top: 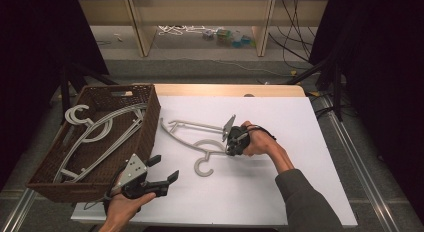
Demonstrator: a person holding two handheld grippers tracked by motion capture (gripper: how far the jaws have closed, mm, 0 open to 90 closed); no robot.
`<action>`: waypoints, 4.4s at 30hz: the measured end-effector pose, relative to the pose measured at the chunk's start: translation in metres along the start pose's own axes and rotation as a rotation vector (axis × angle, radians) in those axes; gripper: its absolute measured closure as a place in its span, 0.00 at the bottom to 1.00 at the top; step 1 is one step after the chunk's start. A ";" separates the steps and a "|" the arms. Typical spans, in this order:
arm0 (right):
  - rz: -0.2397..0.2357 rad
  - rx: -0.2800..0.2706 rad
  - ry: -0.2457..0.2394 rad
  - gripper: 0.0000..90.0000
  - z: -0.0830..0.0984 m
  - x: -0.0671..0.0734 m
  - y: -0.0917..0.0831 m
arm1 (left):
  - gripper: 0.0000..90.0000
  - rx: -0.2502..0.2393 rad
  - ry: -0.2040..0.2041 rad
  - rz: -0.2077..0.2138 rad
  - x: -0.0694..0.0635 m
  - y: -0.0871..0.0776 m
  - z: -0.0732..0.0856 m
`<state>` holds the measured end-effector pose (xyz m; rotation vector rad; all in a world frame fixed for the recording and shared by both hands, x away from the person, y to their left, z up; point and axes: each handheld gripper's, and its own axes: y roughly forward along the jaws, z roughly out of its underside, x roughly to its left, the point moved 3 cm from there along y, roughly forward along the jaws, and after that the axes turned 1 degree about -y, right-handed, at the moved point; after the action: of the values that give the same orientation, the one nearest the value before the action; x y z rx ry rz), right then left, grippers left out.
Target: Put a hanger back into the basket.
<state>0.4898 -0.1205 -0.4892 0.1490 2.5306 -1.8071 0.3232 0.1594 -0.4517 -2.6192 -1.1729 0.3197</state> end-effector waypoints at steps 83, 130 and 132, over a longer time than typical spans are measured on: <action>0.067 -0.288 -0.017 0.68 0.021 0.036 -0.096 | 0.88 0.254 0.764 0.158 -0.032 0.100 -0.041; 0.555 -0.832 0.504 0.21 0.050 0.119 -0.110 | 0.88 0.181 0.200 0.139 0.005 0.061 -0.081; 0.586 -0.846 0.501 0.21 0.053 0.121 -0.110 | 0.88 0.177 0.178 0.135 0.007 0.057 -0.082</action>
<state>0.3573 -0.1987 -0.4125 1.2488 2.8466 -0.4626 0.3922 0.1164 -0.3930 -2.5174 -0.8712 0.2001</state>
